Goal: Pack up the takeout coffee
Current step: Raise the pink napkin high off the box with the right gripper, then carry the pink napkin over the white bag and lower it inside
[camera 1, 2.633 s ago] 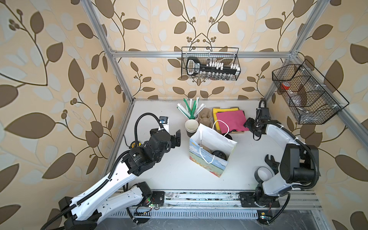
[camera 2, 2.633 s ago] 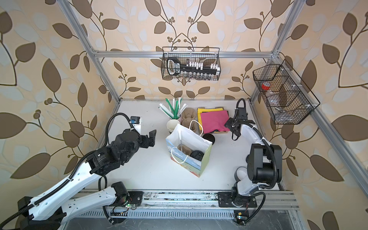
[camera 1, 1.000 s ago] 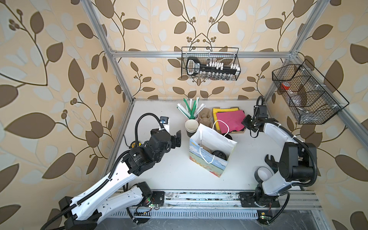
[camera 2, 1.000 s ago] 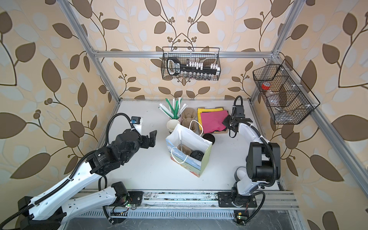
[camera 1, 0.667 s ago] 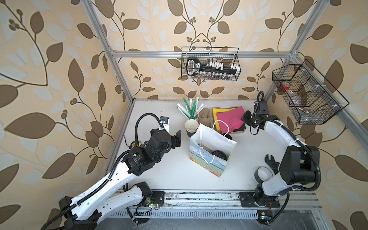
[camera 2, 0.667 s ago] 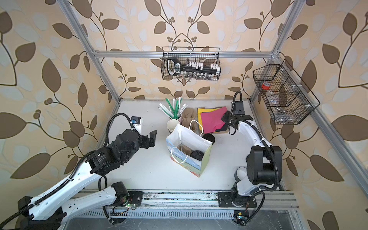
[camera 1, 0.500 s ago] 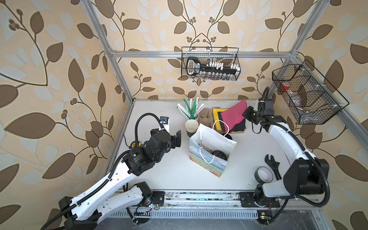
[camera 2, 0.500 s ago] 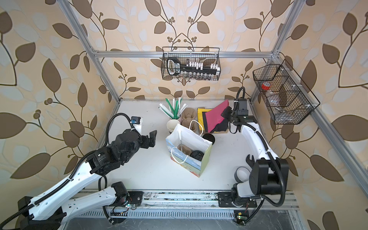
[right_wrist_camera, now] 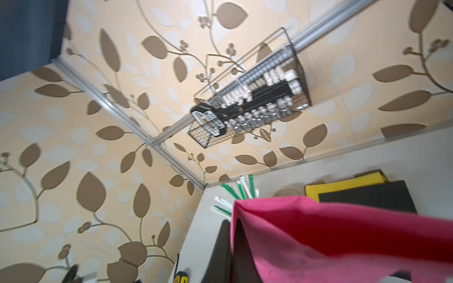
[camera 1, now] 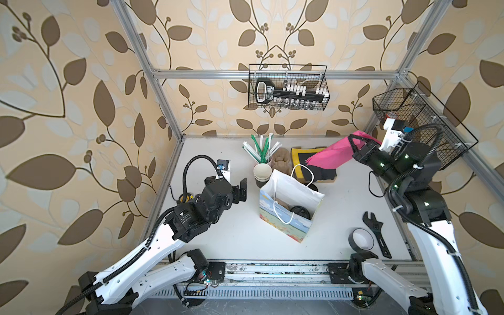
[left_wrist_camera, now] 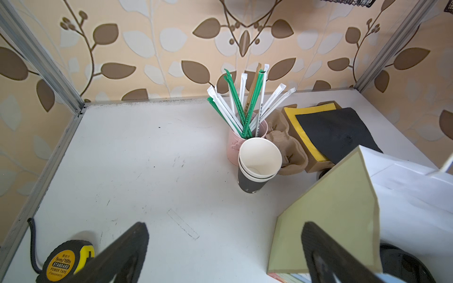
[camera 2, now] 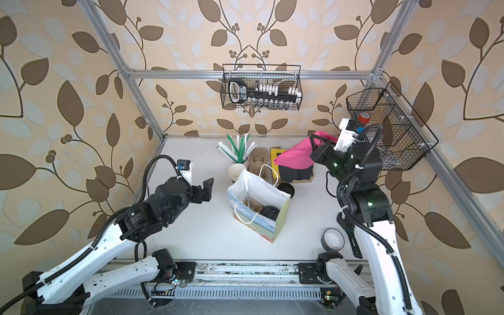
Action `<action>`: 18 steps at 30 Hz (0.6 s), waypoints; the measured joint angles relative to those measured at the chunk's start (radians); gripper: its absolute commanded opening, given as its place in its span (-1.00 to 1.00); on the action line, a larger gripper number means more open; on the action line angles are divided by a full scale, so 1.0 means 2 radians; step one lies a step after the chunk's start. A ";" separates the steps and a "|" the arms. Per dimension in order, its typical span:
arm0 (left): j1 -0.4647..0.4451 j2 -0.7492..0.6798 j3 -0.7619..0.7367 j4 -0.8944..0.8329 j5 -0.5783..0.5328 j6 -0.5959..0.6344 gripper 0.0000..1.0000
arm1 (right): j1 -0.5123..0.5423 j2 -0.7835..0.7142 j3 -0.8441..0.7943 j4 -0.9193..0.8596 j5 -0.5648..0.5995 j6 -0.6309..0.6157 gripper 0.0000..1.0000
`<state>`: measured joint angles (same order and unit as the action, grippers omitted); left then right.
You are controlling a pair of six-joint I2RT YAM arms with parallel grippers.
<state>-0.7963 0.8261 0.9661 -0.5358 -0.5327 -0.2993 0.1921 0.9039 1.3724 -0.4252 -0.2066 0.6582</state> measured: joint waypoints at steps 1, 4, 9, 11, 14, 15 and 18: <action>0.000 0.000 0.000 0.000 0.000 0.000 0.98 | 0.024 -0.009 0.010 -0.008 0.003 -0.003 -1.00; 0.000 0.000 0.000 0.000 0.000 0.000 0.98 | 0.105 -0.031 0.038 -0.031 0.021 -0.014 -1.00; 0.003 -0.001 0.000 -0.003 0.000 -0.003 0.98 | 0.239 -0.049 0.068 -0.040 0.077 -0.034 -1.00; 0.003 -0.002 0.000 -0.005 0.000 -0.004 0.98 | 0.283 -0.048 0.070 -0.041 0.103 -0.043 -1.00; 0.003 -0.004 0.000 -0.007 0.000 -0.006 0.98 | 0.343 -0.032 0.080 -0.047 0.148 -0.058 -1.00; 0.003 -0.004 0.000 -0.007 0.000 -0.006 0.98 | 0.364 -0.023 0.082 -0.046 0.165 -0.063 -1.00; 0.003 -0.004 0.000 -0.007 0.000 -0.007 0.98 | 0.434 0.005 0.079 -0.045 0.235 -0.080 -1.00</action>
<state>-0.7902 0.8177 0.9661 -0.5495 -0.5327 -0.3126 1.0595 0.9131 1.5307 -0.5152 0.2626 0.4992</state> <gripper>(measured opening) 0.989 0.047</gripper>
